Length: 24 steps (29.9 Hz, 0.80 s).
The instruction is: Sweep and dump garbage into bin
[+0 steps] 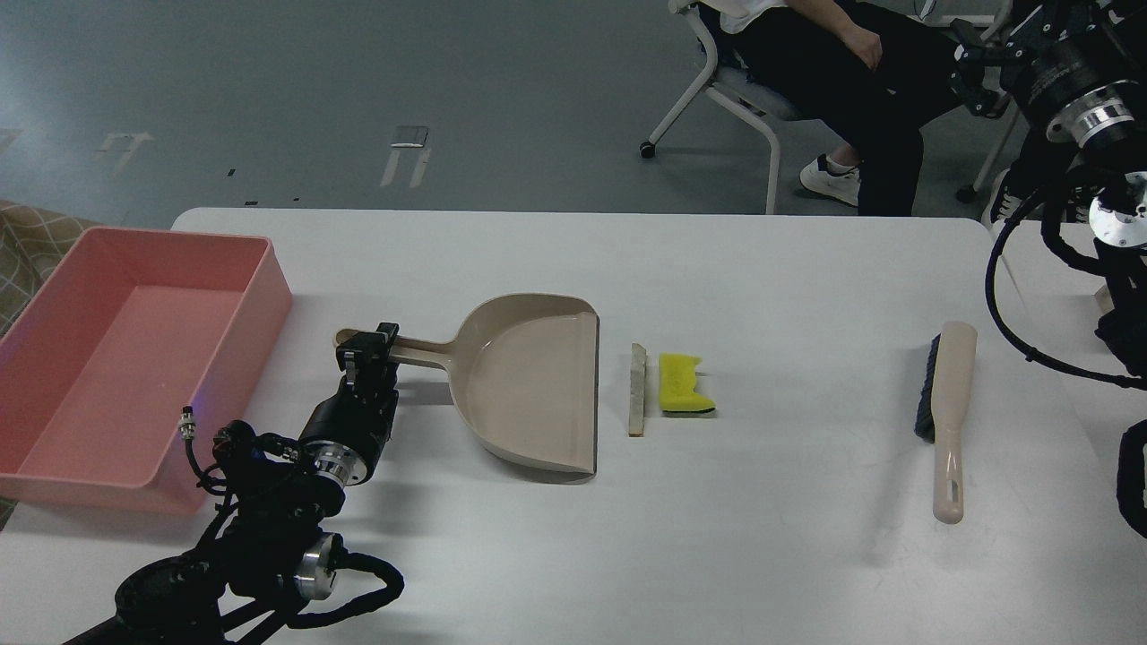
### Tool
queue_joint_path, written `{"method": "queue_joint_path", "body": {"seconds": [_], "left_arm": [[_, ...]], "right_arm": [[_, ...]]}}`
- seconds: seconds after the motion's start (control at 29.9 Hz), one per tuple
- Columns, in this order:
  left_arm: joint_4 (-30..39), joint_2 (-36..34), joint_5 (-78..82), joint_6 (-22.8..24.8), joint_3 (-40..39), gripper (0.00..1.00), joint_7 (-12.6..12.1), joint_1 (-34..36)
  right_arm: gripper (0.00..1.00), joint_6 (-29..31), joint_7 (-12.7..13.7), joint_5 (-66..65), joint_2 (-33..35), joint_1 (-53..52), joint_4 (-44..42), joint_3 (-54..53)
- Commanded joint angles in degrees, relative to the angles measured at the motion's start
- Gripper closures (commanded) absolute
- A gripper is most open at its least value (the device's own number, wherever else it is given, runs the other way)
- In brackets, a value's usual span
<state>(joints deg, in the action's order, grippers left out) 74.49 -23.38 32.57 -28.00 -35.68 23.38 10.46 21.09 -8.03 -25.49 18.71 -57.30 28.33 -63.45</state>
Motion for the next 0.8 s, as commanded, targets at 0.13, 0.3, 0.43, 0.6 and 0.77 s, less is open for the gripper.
{"method": "queue_joint_path", "body": {"seconds": [0.13,0.3,0.43,0.6,0.77], "left_arm": [[0.0,0.0,0.2,0.0,0.1,0.71,0.2,0.0],[0.0,0.0,0.4,0.0,0.1,0.73,0.8,0.1],[-0.1,-0.1,0.5,0.0,0.1,0.73,1.4,0.1],[-0.1,-0.1,0.7,0.0,0.1,0.75,2.5,0.1],[-0.1,0.1,0.8,0.0,0.2,0.81,3.4,0.2]], "right_arm": [[0.00,0.0,-0.1,0.0,0.0,0.0,0.0,0.0],[0.00,0.0,-0.1,0.0,0.0,0.0,0.0,0.0],[0.00,0.0,-0.1,0.0,0.0,0.0,0.0,0.0],[0.00,0.0,-0.1,0.0,0.0,0.0,0.0,0.0],[0.00,0.0,-0.1,0.0,0.0,0.0,0.0,0.0]]}}
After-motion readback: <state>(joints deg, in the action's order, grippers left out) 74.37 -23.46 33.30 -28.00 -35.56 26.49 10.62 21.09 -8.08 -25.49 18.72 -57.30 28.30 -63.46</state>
